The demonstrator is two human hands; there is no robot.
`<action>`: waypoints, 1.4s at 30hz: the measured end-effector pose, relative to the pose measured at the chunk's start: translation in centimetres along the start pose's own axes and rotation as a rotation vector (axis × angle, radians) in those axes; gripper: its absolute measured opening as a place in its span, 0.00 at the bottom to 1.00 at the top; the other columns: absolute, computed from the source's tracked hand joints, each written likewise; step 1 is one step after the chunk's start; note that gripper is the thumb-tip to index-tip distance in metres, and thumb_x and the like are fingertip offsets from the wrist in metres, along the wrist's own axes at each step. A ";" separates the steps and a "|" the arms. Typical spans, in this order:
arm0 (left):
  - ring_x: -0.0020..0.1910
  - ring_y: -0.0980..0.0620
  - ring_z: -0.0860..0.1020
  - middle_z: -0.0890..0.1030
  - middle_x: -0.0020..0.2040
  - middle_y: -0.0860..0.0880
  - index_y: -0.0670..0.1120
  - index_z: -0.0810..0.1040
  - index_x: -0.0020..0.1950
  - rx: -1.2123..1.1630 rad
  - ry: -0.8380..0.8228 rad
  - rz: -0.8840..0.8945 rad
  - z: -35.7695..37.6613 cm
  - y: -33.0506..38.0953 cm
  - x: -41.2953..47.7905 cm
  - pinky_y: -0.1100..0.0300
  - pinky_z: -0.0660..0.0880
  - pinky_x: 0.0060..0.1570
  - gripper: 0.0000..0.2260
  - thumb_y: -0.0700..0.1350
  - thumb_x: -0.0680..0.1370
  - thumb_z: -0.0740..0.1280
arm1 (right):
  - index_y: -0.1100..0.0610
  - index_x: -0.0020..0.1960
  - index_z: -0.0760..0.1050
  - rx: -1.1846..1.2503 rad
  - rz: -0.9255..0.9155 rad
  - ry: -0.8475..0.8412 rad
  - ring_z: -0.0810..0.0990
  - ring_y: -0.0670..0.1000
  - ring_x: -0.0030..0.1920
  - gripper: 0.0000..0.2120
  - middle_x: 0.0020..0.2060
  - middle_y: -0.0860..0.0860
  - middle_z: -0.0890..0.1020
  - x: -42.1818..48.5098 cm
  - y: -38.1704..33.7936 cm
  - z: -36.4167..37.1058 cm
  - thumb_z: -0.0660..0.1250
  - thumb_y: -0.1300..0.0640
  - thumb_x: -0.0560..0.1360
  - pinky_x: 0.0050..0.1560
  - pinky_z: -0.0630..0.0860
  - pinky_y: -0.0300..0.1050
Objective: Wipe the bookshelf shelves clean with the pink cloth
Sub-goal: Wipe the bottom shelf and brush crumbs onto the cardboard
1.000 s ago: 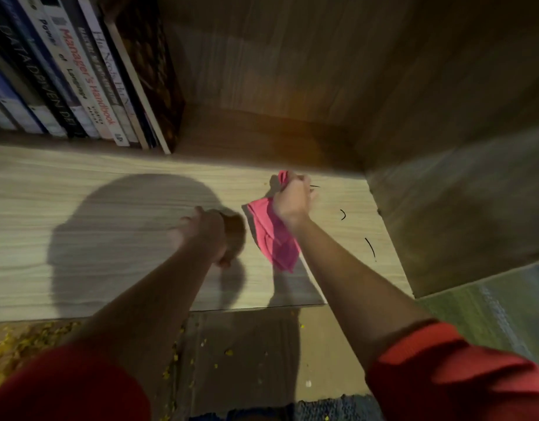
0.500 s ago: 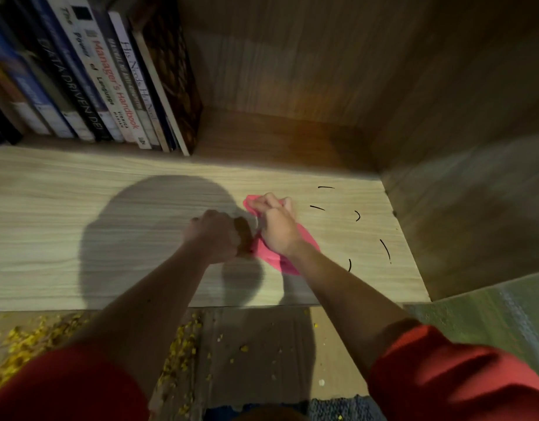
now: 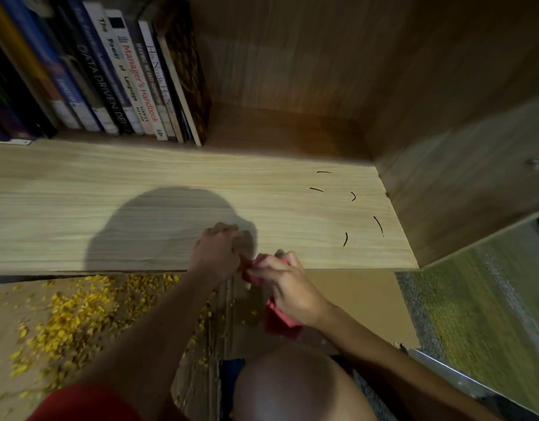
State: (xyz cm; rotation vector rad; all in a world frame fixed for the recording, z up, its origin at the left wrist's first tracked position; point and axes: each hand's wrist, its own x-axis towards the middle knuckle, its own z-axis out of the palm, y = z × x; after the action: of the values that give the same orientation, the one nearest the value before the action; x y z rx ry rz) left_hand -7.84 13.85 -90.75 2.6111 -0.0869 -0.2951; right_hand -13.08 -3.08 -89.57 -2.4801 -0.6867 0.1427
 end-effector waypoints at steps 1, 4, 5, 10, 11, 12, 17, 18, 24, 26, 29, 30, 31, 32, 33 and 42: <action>0.68 0.49 0.66 0.72 0.68 0.51 0.50 0.75 0.66 0.015 0.002 0.008 0.0 0.2 -0.2 0.54 0.64 0.68 0.21 0.39 0.73 0.62 | 0.56 0.56 0.80 -0.007 0.039 0.051 0.69 0.55 0.48 0.18 0.51 0.49 0.80 0.0 0.2 -0.4 0.54 0.62 0.75 0.46 0.57 0.34; 0.68 0.49 0.66 0.71 0.68 0.53 0.52 0.74 0.66 0.048 -0.012 0.039 -0.3 1.0 -0.9 0.52 0.64 0.67 0.18 0.44 0.76 0.61 | 0.57 0.61 0.77 -0.116 0.098 0.087 0.70 0.58 0.51 0.19 0.54 0.51 0.78 0.1 0.6 -1.2 0.57 0.69 0.75 0.48 0.56 0.33; 0.68 0.48 0.66 0.69 0.69 0.52 0.52 0.73 0.67 0.045 -0.035 0.031 -0.5 1.4 -1.3 0.51 0.64 0.67 0.18 0.44 0.77 0.61 | 0.56 0.64 0.75 -0.138 0.078 0.016 0.67 0.56 0.52 0.19 0.55 0.50 0.76 -0.2 0.6 -1.2 0.58 0.68 0.76 0.48 0.56 0.34; 0.67 0.46 0.67 0.67 0.69 0.49 0.50 0.71 0.69 0.083 -0.131 0.008 -1.1 1.8 -2.0 0.49 0.65 0.67 0.20 0.42 0.76 0.62 | 0.54 0.65 0.74 -0.068 0.209 0.103 0.64 0.50 0.52 0.19 0.55 0.49 0.75 -1.6 1.4 -2.2 0.54 0.65 0.78 0.47 0.56 0.33; 0.67 0.46 0.67 0.68 0.69 0.49 0.49 0.71 0.69 0.086 -0.142 -0.003 -1.2 1.8 -2.1 0.49 0.65 0.67 0.21 0.42 0.75 0.63 | 0.53 0.65 0.74 -0.104 0.207 0.077 0.64 0.51 0.53 0.19 0.56 0.49 0.75 -1.9 1.6 -2.1 0.54 0.64 0.78 0.47 0.54 0.33; 0.66 0.46 0.67 0.68 0.69 0.49 0.49 0.70 0.69 0.093 -0.151 0.002 -1.2 1.8 -2.2 0.49 0.65 0.67 0.22 0.42 0.75 0.64 | 0.53 0.66 0.73 -0.124 0.207 0.041 0.63 0.50 0.53 0.19 0.57 0.49 0.74 -2.3 1.7 -2.0 0.55 0.64 0.78 0.49 0.54 0.34; 0.67 0.49 0.66 0.69 0.69 0.51 0.49 0.69 0.69 0.085 -0.197 0.078 -0.2 2.9 -2.2 0.49 0.64 0.67 0.23 0.42 0.74 0.64 | 0.52 0.70 0.68 -0.137 0.280 0.037 0.59 0.48 0.52 0.22 0.61 0.47 0.71 -2.9 2.2 -3.4 0.57 0.65 0.78 0.55 0.59 0.36; 0.68 0.49 0.66 0.68 0.69 0.51 0.50 0.69 0.70 0.085 -0.197 0.092 0.0 3.4 -2.2 0.49 0.64 0.67 0.23 0.42 0.74 0.64 | 0.52 0.70 0.67 -0.143 0.291 0.023 0.59 0.48 0.53 0.22 0.62 0.47 0.71 -3.0 2.4 -3.5 0.57 0.65 0.78 0.57 0.60 0.37; 0.72 0.47 0.60 0.63 0.73 0.49 0.47 0.66 0.72 0.050 -0.182 0.113 1.6 6.3 -1.7 0.49 0.61 0.69 0.21 0.40 0.79 0.57 | 0.55 0.69 0.68 -0.142 0.483 0.260 0.64 0.53 0.56 0.26 0.62 0.50 0.72 -3.3 5.2 -4.7 0.57 0.72 0.74 0.53 0.59 0.39; 0.72 0.50 0.59 0.63 0.74 0.50 0.47 0.65 0.73 0.052 -0.204 0.159 2.3 6.6 -1.4 0.51 0.60 0.70 0.22 0.40 0.78 0.58 | 0.55 0.69 0.68 -0.113 0.583 0.311 0.62 0.52 0.54 0.26 0.64 0.50 0.72 -3.4 6.2 -5.5 0.55 0.72 0.75 0.54 0.60 0.39; 0.73 0.48 0.58 0.59 0.75 0.49 0.47 0.62 0.75 0.045 -0.219 0.143 2.5 7.8 -1.2 0.51 0.58 0.71 0.24 0.39 0.78 0.58 | 0.56 0.69 0.69 -0.143 0.654 0.374 0.61 0.52 0.51 0.25 0.64 0.51 0.72 -3.5 7.9 -6.9 0.54 0.72 0.76 0.51 0.58 0.39; 0.73 0.48 0.57 0.58 0.76 0.48 0.48 0.61 0.75 0.056 -0.208 0.150 2.6 8.3 -1.1 0.51 0.57 0.72 0.24 0.40 0.78 0.58 | 0.56 0.69 0.69 -0.158 0.679 0.378 0.62 0.53 0.51 0.24 0.64 0.52 0.72 -3.5 8.6 -7.3 0.53 0.71 0.76 0.51 0.59 0.40; 0.74 0.48 0.56 0.57 0.76 0.49 0.49 0.60 0.75 0.069 -0.207 0.154 2.6 8.8 -0.9 0.50 0.56 0.72 0.24 0.41 0.79 0.58 | 0.56 0.69 0.69 -0.167 0.706 0.370 0.63 0.56 0.53 0.24 0.65 0.53 0.72 -3.5 9.2 -7.5 0.53 0.71 0.76 0.52 0.60 0.42; 0.74 0.47 0.55 0.55 0.77 0.49 0.49 0.59 0.76 0.077 -0.205 0.160 2.6 9.3 -0.7 0.50 0.55 0.73 0.24 0.41 0.79 0.58 | 0.56 0.69 0.70 -0.171 0.717 0.348 0.64 0.57 0.54 0.24 0.65 0.53 0.71 -3.4 9.2 -7.4 0.53 0.70 0.76 0.54 0.61 0.43; 0.75 0.47 0.54 0.54 0.77 0.48 0.49 0.58 0.76 0.094 -0.209 0.165 2.6 9.9 -0.6 0.50 0.55 0.73 0.25 0.43 0.80 0.59 | 0.55 0.69 0.69 -0.185 0.706 0.304 0.64 0.56 0.55 0.23 0.66 0.51 0.71 -3.6 9.1 -7.1 0.55 0.70 0.76 0.55 0.61 0.43; 0.76 0.43 0.45 0.40 0.77 0.45 0.49 0.52 0.77 0.310 -0.306 0.202 3.5 12.8 0.7 0.44 0.48 0.71 0.36 0.55 0.75 0.66 | 0.52 0.71 0.66 -0.328 0.668 0.181 0.64 0.57 0.57 0.26 0.69 0.49 0.67 -3.1 9.6 -7.3 0.59 0.68 0.75 0.57 0.66 0.46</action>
State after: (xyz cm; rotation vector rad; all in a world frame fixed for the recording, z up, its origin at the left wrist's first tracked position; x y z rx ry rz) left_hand -8.06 0.97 -87.47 2.8078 -0.5374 -0.6505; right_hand -9.77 -15.06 -88.74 -2.8999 0.2341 0.0518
